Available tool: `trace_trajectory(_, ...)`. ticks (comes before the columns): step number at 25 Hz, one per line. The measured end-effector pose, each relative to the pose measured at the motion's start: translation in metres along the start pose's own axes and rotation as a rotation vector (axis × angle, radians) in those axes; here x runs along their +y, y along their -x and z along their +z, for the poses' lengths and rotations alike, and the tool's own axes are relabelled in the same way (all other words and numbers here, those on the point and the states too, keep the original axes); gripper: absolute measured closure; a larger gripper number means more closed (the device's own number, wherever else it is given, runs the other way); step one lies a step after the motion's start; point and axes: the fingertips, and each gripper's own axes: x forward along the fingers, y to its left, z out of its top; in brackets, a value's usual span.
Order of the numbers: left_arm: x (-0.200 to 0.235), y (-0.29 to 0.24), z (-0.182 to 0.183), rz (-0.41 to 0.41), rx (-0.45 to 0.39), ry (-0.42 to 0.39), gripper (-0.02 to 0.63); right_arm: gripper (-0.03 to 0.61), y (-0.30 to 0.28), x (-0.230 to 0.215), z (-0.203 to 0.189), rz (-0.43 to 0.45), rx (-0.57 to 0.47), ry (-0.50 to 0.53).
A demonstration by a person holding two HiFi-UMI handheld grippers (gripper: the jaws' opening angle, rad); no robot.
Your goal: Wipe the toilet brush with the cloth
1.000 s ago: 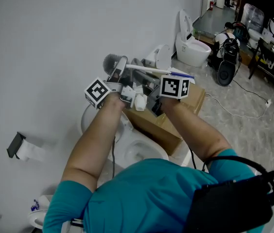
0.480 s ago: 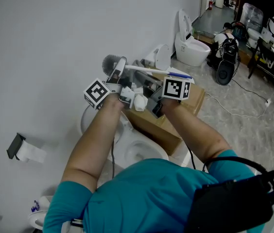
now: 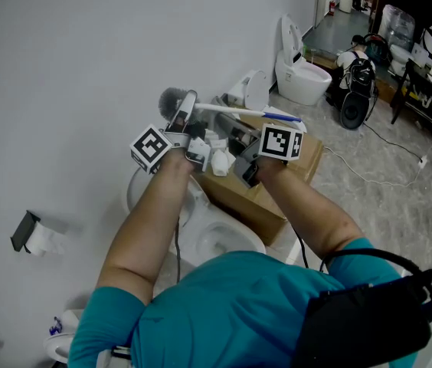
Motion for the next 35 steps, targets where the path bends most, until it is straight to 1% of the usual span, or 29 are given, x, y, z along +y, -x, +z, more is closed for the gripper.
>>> trace_trajectory(7,0.001,0.004,0.010,0.008,-0.028,-0.005,0.449,0.560,0.010,-0.008,0.008,-0.014,-0.031,-0.014)
trace_trajectory(12,0.004,0.005,0.011,0.009,-0.032,-0.003,0.449,0.560,0.014,-0.012,0.010,-0.017,-0.040,-0.012)
trace_trajectory(18,0.007,0.006,0.013,0.010,-0.033,0.017,0.449,0.560,0.018,-0.017,0.012,-0.026,-0.051,-0.002)
trace_trajectory(22,0.006,0.006,0.013,0.002,-0.035,0.044,0.449,0.560,0.023,-0.020,0.015,-0.032,-0.064,0.019)
trace_trajectory(25,0.008,0.008,0.016,0.010,-0.035,0.027,0.449,0.560,0.026,-0.022,0.017,-0.039,-0.073,0.030)
trace_trajectory(29,0.008,0.008,0.016,0.010,-0.038,0.038,0.449,0.560,0.031,-0.025,0.019,-0.046,-0.084,0.034)
trace_trajectory(33,0.008,0.009,0.019,0.014,-0.042,0.032,0.449,0.560,0.034,-0.026,0.023,-0.051,-0.097,0.034)
trace_trajectory(35,0.010,0.011,0.021,0.028,-0.044,0.022,0.448,0.560,0.037,-0.026,0.027,-0.051,-0.106,0.036)
